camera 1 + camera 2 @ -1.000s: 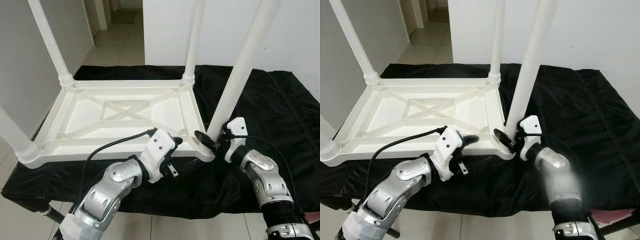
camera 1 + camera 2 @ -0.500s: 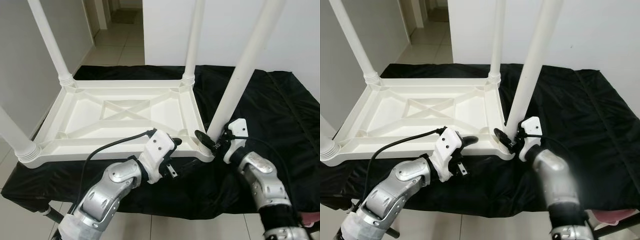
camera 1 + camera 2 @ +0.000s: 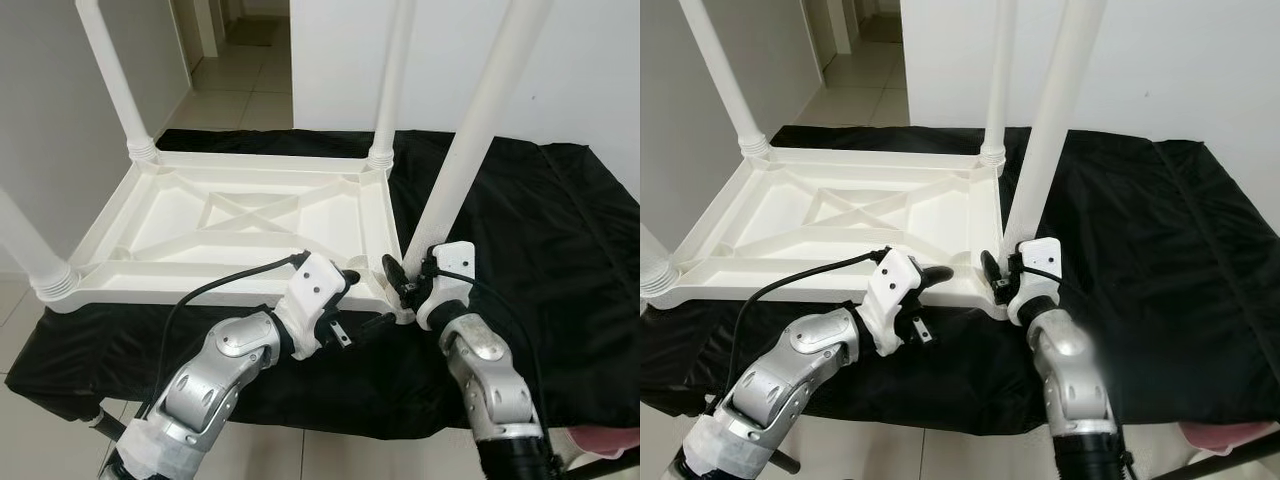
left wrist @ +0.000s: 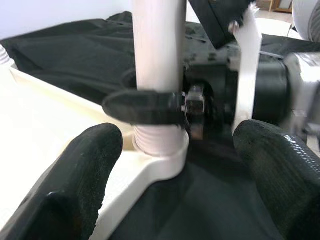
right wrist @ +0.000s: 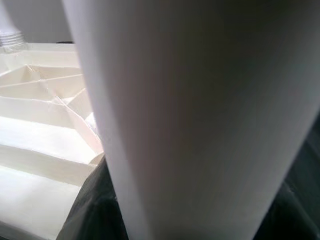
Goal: Building children table
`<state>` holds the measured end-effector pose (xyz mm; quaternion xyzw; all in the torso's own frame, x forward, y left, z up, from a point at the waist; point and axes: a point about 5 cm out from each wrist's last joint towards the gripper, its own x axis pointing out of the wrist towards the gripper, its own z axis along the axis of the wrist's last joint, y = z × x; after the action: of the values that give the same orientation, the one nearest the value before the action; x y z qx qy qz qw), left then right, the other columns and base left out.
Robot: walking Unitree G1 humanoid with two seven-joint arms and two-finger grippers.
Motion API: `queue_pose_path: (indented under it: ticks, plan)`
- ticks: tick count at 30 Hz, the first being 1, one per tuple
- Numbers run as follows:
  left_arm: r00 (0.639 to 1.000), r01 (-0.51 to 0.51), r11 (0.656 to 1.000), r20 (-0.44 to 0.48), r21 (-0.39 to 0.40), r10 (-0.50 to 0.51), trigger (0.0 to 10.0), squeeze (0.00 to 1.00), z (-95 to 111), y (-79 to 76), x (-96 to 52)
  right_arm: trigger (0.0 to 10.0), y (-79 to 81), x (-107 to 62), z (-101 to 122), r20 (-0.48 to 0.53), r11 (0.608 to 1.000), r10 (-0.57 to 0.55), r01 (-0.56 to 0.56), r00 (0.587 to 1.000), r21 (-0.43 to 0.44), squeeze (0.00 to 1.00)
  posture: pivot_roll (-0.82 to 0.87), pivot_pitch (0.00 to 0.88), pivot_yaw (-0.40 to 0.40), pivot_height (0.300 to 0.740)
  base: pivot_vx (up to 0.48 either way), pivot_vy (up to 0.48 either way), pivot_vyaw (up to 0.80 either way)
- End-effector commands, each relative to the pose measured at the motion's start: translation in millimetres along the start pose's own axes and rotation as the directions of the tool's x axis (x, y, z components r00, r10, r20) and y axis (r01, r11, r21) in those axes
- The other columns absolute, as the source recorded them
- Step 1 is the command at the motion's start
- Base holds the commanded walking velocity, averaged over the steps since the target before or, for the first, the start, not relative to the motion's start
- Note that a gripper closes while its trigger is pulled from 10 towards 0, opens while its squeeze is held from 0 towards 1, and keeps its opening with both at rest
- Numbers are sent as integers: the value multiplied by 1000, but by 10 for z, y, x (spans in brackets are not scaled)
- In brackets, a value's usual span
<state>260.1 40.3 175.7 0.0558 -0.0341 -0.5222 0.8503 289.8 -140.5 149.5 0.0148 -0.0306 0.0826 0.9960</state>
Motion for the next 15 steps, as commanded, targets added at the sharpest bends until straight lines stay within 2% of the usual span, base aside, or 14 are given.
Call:
queue_pose_path:
  ticks: [1,8,15]
  plan:
    - [1000,27,1000,-12,9,-27,10000,0,-29,10,-12,10000,23,-62,-52,-37,994,-82,85,996,62,0,-107,24,42,740,0,0,0]
    - [1000,27,1000,-13,7,-27,10000,0,-35,4,-18,10000,85,-135,-43,-40,984,-167,169,985,54,0,-107,31,43,740,0,0,0]
    - [1000,24,1000,-18,6,-24,10000,0,-42,8,-42,10000,22,-190,-42,-56,961,-271,273,961,41,0,-106,53,44,740,0,0,0]
